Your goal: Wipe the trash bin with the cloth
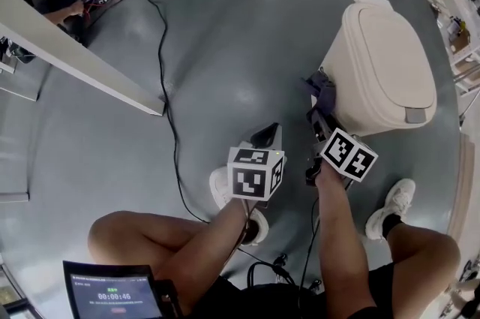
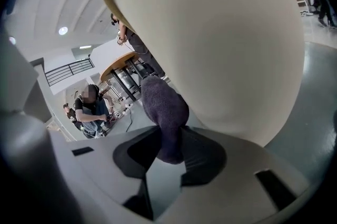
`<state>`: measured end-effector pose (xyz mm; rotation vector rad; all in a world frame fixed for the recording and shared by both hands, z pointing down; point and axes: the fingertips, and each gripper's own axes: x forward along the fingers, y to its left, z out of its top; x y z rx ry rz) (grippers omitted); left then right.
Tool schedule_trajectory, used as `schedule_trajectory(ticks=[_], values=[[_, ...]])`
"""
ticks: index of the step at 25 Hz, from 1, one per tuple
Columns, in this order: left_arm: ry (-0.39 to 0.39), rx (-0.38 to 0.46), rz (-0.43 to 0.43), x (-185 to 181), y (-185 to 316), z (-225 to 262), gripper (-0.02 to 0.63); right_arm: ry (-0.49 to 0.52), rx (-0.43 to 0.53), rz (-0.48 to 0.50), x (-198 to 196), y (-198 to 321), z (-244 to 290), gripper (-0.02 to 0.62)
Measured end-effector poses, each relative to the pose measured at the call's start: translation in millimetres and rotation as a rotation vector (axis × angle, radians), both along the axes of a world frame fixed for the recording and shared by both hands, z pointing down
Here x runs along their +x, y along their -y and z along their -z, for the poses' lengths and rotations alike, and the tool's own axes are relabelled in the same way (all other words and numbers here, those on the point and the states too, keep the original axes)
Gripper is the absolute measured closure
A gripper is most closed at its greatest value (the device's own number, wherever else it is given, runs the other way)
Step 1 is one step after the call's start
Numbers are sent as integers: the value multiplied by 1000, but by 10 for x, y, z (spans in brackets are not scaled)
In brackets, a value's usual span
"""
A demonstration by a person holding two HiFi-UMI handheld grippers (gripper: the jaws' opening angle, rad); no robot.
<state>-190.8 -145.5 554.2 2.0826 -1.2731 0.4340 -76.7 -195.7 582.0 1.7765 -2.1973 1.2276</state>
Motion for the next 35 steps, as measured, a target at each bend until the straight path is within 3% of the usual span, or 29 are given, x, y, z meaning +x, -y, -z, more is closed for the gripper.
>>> schedule_trajectory(ticks=[11, 15, 22, 28, 35], values=[[46, -28, -28, 63, 29, -239, 607, 10, -120, -29, 114, -66, -749, 486], [65, -43, -27, 54, 57, -323, 607, 51, -137, -29, 135, -61, -917, 486], [75, -57, -45, 89, 83, -410, 607, 30, -161, -14, 112, -101, -1112, 486], [73, -60, -46, 70, 76, -436, 607, 16, -100, 23, -49, -15, -896, 486], [46, -52, -24, -14, 101, -350, 607, 47, 65, 36, -166, 266, -88, 486]])
